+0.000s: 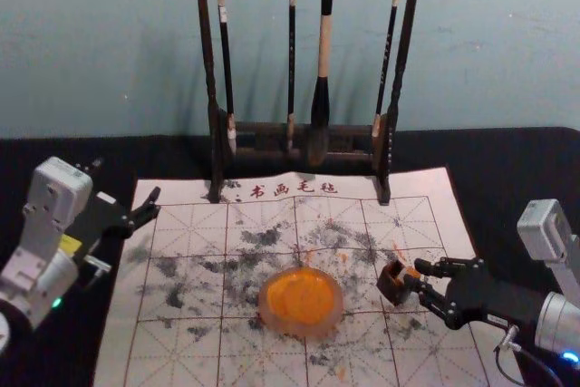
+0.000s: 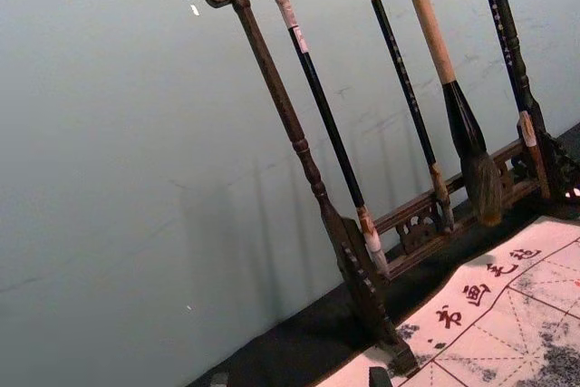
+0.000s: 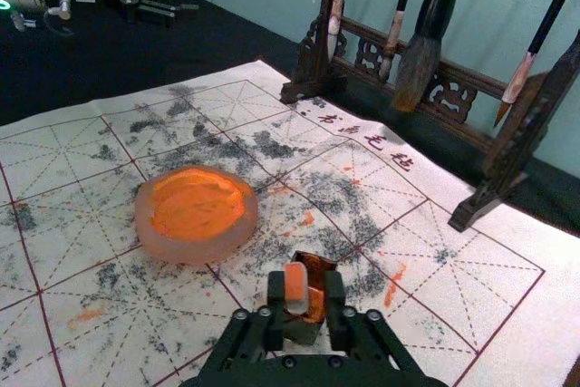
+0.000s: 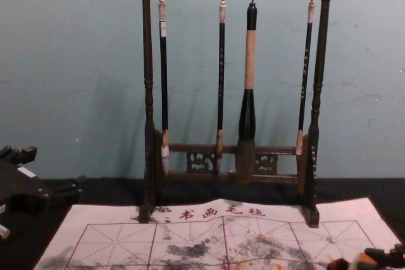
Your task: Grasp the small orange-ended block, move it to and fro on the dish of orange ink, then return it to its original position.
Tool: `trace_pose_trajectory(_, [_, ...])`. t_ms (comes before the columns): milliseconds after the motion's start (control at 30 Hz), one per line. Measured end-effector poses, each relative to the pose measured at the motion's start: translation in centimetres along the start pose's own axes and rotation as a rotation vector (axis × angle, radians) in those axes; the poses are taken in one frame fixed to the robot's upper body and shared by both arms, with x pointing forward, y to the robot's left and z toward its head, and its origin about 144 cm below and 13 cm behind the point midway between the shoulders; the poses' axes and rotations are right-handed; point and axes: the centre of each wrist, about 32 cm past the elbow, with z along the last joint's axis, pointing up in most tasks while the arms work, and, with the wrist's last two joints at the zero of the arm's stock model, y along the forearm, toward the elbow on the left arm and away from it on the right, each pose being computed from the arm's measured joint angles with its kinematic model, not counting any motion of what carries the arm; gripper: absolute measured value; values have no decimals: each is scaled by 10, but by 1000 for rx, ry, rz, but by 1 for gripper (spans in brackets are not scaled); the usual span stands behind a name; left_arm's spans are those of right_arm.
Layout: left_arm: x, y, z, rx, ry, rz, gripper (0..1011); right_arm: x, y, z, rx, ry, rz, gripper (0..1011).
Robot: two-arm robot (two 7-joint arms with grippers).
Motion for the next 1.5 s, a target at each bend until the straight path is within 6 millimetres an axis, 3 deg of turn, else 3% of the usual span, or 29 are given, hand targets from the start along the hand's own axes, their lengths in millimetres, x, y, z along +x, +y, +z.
trace_pose_trajectory(200, [0,0,0,0,0,0,1001,0,0,0,0,0,0,94])
trace_pose_trajectory(1500, [0,0,0,0,0,0,1001,0,0,0,-1,4,7,94])
